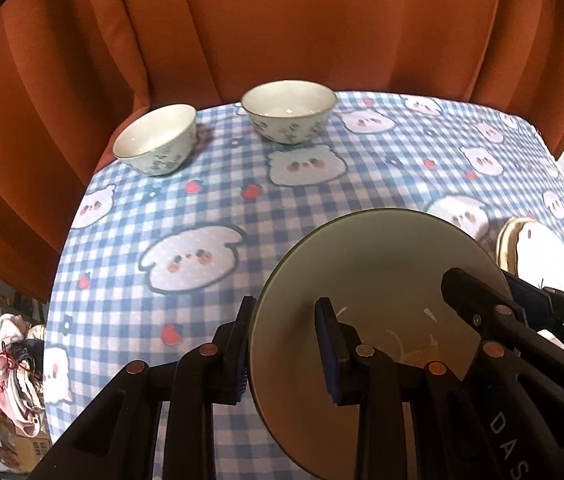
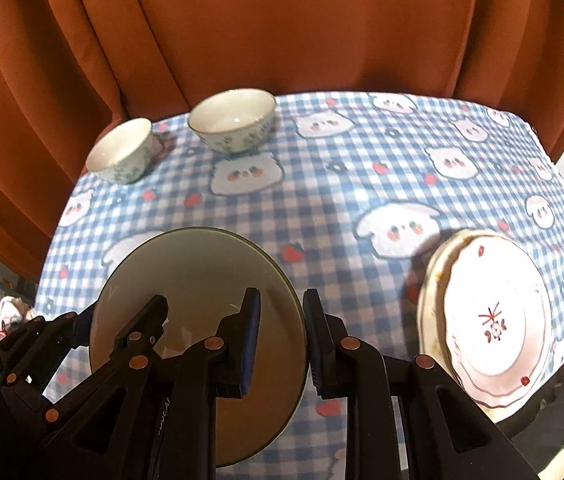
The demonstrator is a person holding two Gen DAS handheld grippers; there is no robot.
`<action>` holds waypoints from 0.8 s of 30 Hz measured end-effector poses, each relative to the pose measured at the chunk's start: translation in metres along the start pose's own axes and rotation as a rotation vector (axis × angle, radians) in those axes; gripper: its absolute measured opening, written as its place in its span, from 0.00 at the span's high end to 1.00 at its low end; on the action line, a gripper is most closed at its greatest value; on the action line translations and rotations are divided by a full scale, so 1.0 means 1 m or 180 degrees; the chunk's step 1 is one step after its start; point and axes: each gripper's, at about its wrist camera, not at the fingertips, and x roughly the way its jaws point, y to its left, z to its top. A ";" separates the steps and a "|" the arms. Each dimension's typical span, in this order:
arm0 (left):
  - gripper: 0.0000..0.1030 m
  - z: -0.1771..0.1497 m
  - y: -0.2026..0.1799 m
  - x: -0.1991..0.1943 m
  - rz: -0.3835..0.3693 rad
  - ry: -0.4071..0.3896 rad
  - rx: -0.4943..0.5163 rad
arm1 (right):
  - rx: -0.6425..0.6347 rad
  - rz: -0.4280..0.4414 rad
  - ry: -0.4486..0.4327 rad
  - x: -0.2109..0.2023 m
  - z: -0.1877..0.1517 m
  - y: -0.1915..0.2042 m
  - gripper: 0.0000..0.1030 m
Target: Organize plates and bowls
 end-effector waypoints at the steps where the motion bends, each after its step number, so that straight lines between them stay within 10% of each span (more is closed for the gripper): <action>1: 0.72 -0.002 -0.002 0.002 0.0008 0.0015 -0.0001 | -0.0004 0.0005 0.0015 0.001 -0.003 -0.004 0.75; 24: 0.73 -0.019 -0.047 0.034 0.0284 0.0274 -0.0224 | -0.0278 0.0253 0.0344 0.050 -0.015 -0.052 0.75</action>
